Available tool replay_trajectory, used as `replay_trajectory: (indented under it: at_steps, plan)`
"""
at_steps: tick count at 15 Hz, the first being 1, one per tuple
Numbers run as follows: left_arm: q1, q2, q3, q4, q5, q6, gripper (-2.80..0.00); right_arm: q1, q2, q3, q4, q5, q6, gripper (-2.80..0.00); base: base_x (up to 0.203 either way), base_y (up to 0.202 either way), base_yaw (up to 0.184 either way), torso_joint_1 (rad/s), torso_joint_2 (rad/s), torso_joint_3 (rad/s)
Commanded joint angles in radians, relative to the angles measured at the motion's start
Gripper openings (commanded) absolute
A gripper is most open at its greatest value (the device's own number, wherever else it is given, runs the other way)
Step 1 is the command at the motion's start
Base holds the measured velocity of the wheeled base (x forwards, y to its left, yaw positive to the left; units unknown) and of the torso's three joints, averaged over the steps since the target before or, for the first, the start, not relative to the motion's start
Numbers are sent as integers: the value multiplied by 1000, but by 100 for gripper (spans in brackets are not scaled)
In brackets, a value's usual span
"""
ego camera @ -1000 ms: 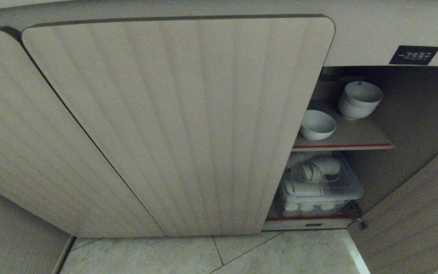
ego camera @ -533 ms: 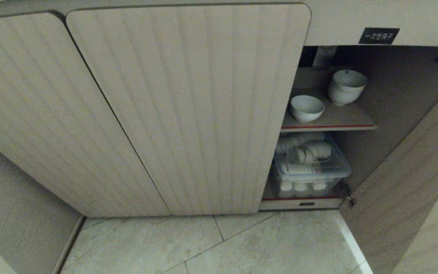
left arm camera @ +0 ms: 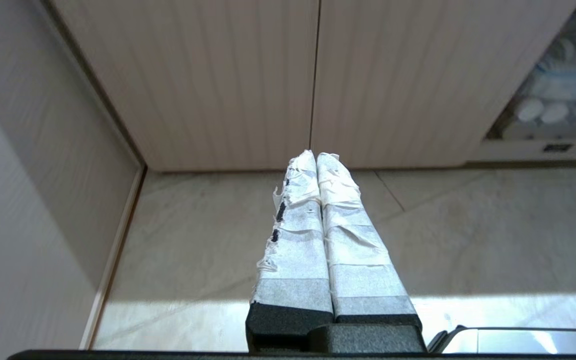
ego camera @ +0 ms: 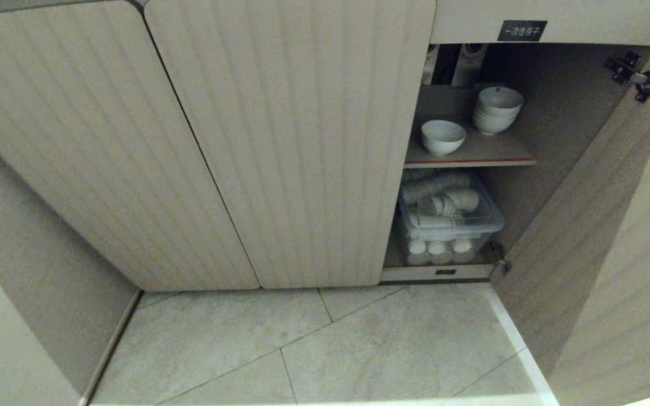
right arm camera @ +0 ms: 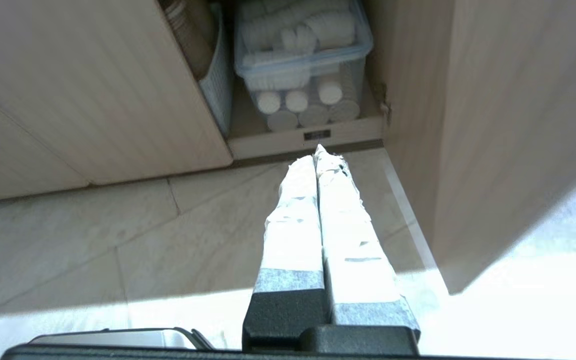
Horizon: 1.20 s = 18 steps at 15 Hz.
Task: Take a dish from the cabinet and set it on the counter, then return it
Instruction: Close the cabinet door
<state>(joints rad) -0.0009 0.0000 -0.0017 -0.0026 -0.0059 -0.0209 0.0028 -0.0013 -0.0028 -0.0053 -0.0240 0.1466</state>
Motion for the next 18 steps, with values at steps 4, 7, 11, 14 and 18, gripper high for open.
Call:
replay_trajectory:
  at_steps: [4,7,11,14,18]
  plan:
    - [1,0,0,0,1,-1,-280,0,1,0,-1,-1,1,-280,-145,0,-2,2,1,5]
    - [-1,0,0,0,1,0,-280,0,1,0,-1,-1,1,-280,0,0,0,0,0,0]
    - [0,0,0,0,1,-1,-280,0,1,0,-1,-1,1,-280,0,0,0,0,0,0]
    - [-1,0,0,0,0,-1,-280,0,1,0,-1,-1,1,-280,0,0,0,0,0,0]
    - [0,0,0,0,1,-1,-280,0,1,0,-1,-1,1,-280,0,0,0,0,0,0]
